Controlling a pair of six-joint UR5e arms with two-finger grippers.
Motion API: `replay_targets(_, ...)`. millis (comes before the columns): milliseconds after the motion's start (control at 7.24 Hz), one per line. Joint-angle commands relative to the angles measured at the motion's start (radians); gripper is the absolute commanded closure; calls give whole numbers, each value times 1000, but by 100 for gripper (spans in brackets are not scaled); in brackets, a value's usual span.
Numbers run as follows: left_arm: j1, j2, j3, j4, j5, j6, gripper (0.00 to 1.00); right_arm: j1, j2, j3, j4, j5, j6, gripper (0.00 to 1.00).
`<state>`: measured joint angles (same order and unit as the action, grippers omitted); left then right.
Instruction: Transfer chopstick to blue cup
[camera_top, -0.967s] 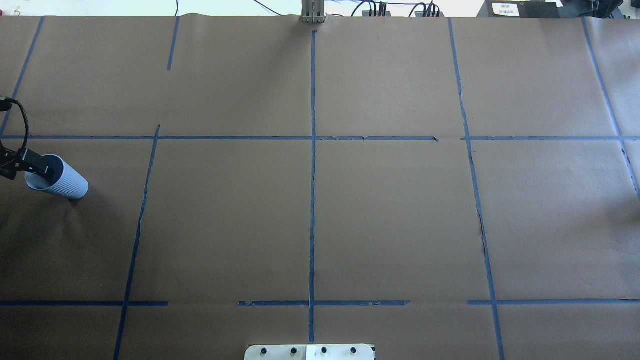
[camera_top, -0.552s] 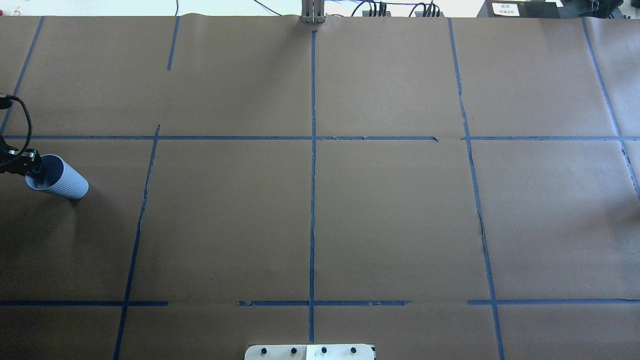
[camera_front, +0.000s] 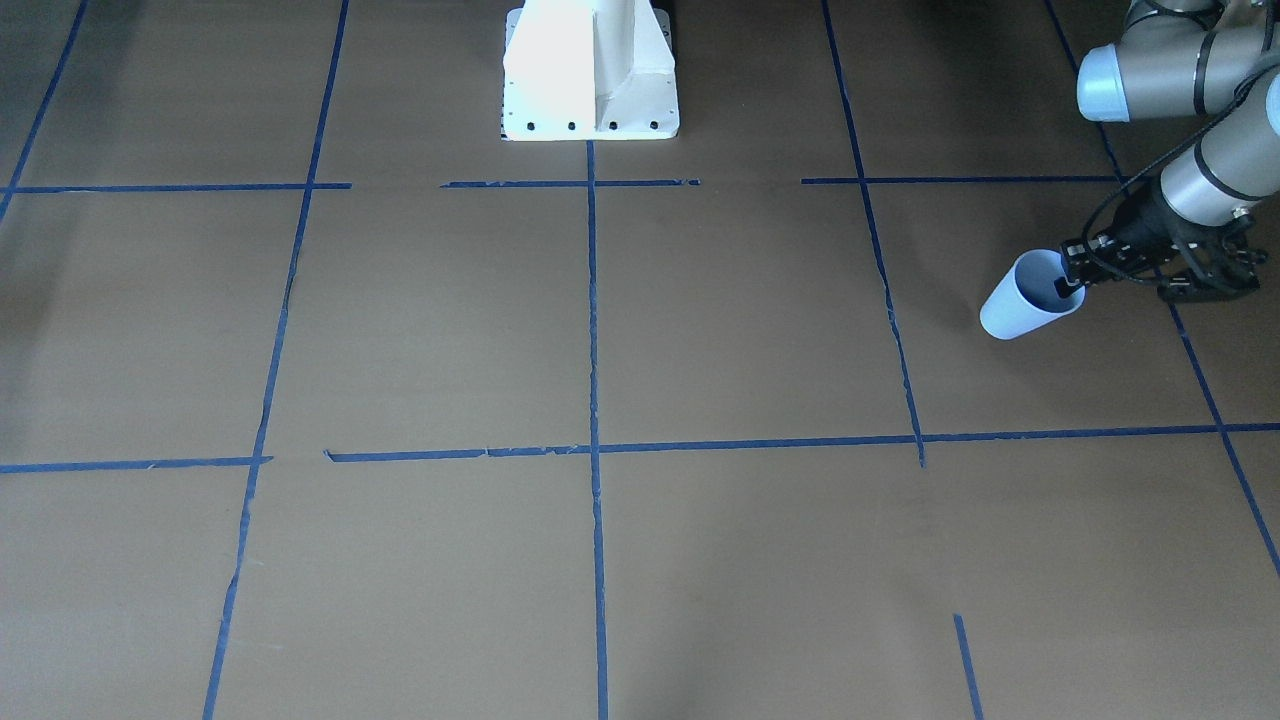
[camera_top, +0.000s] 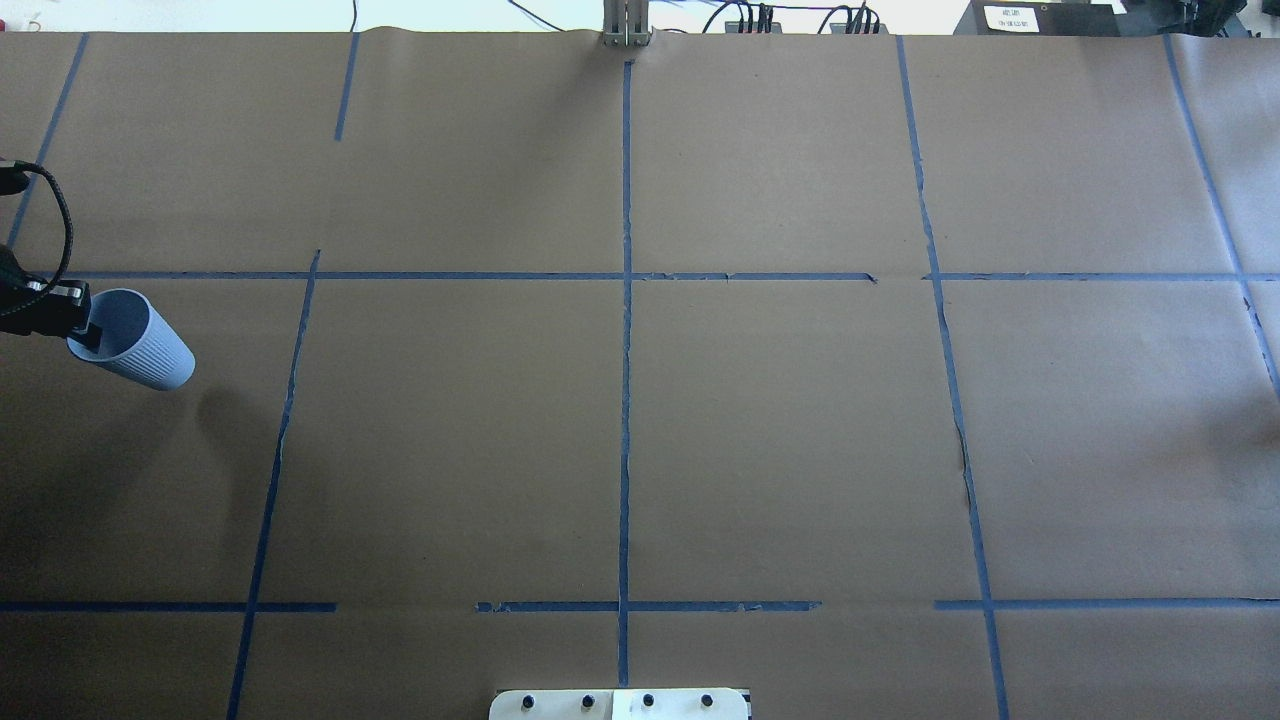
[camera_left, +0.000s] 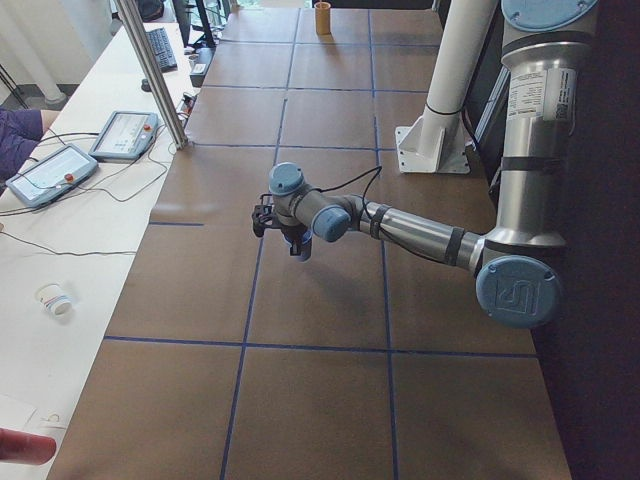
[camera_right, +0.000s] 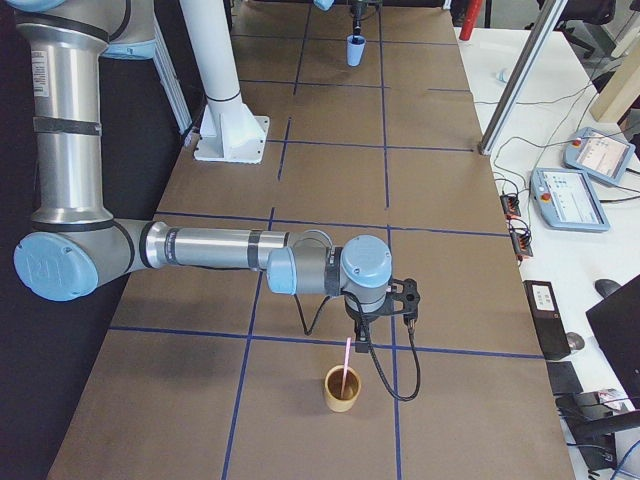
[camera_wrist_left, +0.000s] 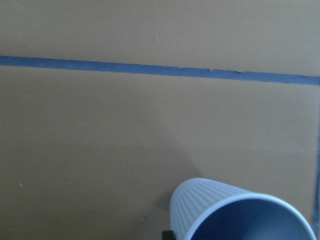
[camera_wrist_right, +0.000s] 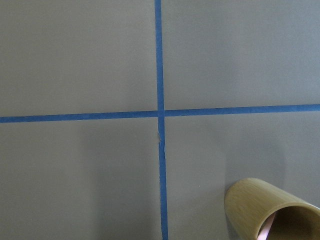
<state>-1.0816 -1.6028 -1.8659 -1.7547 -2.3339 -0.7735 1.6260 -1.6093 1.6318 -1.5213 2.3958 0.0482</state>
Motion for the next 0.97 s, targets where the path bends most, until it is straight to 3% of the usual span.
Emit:
replay_targets(0,5,-221,-152,375,-7,-85,100,-2,0,8,1,-4,-4,0)
replay_targets(138,69,-349,-144,418,-1,-243,100,-3,-3,8,1,-1,-2,0)
replay_targets(414,315,-518,-106,409,190,-543,100,-3,-4,8,0,0,1,0)
replay_targets(691,437,-708,73,371,316,-691,100,-3,-3,11,-2,3,1,0)
replay_targets(829,468,-718,152,266,346,-710,100,-2,-3,11,-2,5,1,0)
